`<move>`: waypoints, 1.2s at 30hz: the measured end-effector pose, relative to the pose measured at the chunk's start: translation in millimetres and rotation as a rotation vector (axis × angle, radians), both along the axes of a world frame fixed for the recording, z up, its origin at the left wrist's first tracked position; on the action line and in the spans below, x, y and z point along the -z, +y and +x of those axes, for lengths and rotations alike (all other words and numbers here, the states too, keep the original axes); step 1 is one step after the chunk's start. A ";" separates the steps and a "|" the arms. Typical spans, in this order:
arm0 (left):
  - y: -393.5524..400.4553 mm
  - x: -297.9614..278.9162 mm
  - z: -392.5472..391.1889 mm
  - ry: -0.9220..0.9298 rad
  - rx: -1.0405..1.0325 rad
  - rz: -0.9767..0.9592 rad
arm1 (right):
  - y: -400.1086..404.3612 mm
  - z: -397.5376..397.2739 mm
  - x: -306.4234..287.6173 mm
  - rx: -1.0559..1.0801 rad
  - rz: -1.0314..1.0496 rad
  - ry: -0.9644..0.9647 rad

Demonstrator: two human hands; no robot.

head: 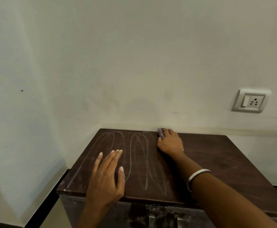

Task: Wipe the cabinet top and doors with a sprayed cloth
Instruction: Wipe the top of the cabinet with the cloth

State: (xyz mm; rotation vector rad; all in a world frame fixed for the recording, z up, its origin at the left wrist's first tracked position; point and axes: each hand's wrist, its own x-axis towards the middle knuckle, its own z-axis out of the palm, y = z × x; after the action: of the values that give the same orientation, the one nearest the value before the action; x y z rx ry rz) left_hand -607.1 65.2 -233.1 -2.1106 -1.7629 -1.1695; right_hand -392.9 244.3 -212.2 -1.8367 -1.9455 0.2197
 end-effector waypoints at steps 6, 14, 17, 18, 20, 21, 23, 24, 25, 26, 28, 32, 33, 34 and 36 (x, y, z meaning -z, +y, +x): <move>1.3 3.6 -4.1 -0.006 -0.060 -0.020 | -3.5 -70.5 3.3 -0.115 -0.048 0.007; 1.8 7.5 -4.4 -0.023 -0.100 -0.004 | -15.9 -47.0 0.5 -0.109 -0.023 0.012; 1.7 8.3 -5.1 -0.027 -0.107 0.000 | -20.7 -10.9 -0.7 -0.022 -0.005 0.011; 2.0 8.6 -5.0 -0.025 -0.110 0.001 | -21.3 2.5 -0.7 0.014 -0.003 0.007; 2.0 8.6 -4.6 -0.015 -0.110 0.002 | -22.8 26.7 -1.1 0.082 -0.009 -0.002; 2.0 8.5 -4.4 -0.007 -0.110 -0.001 | -23.9 34.8 -1.4 0.108 -0.017 -0.005; 2.4 8.7 -4.1 0.007 -0.106 -0.003 | -27.4 39.8 -2.0 0.148 -0.033 -0.007; 2.5 8.7 -3.8 0.010 -0.106 -0.002 | -29.9 36.2 -2.2 0.167 -0.033 -0.006; 2.6 8.5 -3.6 0.011 -0.108 -0.001 | -33.0 29.6 -2.2 0.185 -0.027 -0.006; 2.5 8.4 -3.2 0.010 -0.110 0.000 | -36.9 20.9 -2.1 0.195 -0.015 -0.010; 2.5 8.5 -3.2 0.011 -0.111 0.003 | -45.2 -1.4 -2.1 0.165 0.001 -0.019; 3.3 8.8 -4.4 0.026 -0.112 -0.013 | -60.9 -55.1 1.9 -0.006 0.011 -0.020; 3.6 8.6 -4.1 0.028 -0.113 -0.018 | -64.4 -67.5 3.8 -0.050 0.019 -0.015; 3.4 8.3 -3.8 0.028 -0.110 -0.022 | -67.5 -77.3 6.0 -0.089 0.029 -0.008; 3.1 7.4 -3.9 0.026 -0.109 -0.026 | -71.7 -86.7 9.6 -0.139 0.041 0.004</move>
State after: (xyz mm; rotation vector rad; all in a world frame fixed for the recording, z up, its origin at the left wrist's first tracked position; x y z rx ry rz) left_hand -611.0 68.3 -240.5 -2.0062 -1.8656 -1.0921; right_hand -479.6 172.6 -221.7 -1.6754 -2.0620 0.2256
